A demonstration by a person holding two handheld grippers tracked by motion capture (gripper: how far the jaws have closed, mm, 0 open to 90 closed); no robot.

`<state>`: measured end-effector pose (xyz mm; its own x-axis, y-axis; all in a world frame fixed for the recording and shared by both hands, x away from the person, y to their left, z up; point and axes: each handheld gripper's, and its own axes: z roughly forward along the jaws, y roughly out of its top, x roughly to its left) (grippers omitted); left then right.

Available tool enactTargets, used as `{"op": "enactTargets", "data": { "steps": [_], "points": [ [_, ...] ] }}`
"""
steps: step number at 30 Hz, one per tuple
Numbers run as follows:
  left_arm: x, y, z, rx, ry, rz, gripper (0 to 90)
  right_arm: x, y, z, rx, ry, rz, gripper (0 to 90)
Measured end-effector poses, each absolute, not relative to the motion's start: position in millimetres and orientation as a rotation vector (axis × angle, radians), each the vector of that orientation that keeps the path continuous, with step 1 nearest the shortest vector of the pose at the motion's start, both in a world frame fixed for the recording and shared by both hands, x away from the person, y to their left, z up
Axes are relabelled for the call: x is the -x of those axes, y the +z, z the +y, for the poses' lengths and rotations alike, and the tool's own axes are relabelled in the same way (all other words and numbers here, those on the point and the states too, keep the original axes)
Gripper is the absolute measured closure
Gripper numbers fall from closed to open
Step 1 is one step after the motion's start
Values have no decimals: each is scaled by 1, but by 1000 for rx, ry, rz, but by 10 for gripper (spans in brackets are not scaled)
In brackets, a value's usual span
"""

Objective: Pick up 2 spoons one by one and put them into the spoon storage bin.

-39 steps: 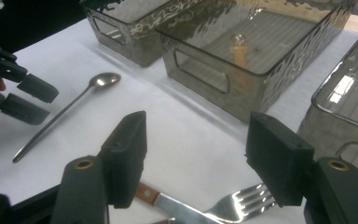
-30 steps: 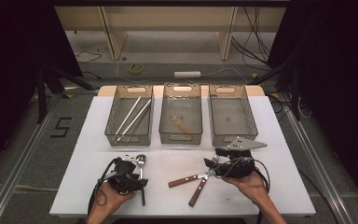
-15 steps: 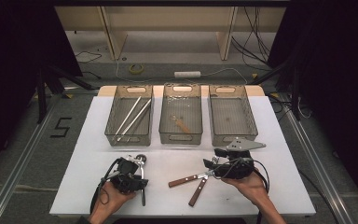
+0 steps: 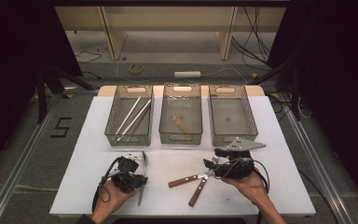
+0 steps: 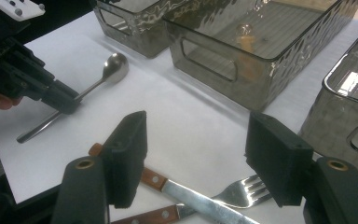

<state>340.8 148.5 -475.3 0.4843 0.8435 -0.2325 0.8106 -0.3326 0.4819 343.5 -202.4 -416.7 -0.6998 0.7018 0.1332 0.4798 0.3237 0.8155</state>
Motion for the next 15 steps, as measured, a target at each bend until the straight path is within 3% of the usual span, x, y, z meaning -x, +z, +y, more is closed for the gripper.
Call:
{"op": "enactTargets", "data": {
  "steps": [5,15],
  "points": [
    [-342,-476,148,-2180,65,1358,884,-344,-417,-202,-1072,1312,2349,396],
    [-339,-468,148,-2165,110,1311,892,-343,-417,-203,-1073,1323,2344,397]
  ]
}}
